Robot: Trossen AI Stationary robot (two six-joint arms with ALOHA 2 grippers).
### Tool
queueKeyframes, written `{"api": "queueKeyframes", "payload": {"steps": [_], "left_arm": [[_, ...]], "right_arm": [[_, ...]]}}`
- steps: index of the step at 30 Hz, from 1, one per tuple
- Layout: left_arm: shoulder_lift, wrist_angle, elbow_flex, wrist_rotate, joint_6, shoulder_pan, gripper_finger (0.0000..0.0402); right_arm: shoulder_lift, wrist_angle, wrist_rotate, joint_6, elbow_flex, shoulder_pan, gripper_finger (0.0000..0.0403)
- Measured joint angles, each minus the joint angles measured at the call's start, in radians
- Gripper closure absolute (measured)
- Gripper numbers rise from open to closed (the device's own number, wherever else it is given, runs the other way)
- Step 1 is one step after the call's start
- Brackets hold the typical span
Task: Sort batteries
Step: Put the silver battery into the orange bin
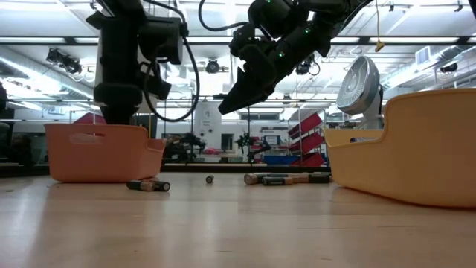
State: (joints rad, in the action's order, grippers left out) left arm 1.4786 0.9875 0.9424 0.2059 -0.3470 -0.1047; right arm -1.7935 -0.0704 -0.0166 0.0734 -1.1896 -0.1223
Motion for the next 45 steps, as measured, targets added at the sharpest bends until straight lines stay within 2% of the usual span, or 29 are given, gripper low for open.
{"api": "queueKeyframes", "payload": {"steps": [18, 35, 45], "left_arm": [[0.041, -0.004, 0.000, -0.014, 0.005, 0.000, 0.0355], [0.041, -0.021, 0.000, 0.016, -0.001, 0.000, 0.0303], [0.041, -0.026, 0.005, 0.031, 0.003, 0.000, 0.0298]], "right_arm": [[0.000, 0.000, 0.000, -0.003, 0.000, 0.000, 0.0313], [0.000, 0.000, 0.000, -0.003, 0.000, 0.000, 0.0313], [0.000, 0.001, 0.000, -0.003, 0.000, 0.000, 0.0313]]}}
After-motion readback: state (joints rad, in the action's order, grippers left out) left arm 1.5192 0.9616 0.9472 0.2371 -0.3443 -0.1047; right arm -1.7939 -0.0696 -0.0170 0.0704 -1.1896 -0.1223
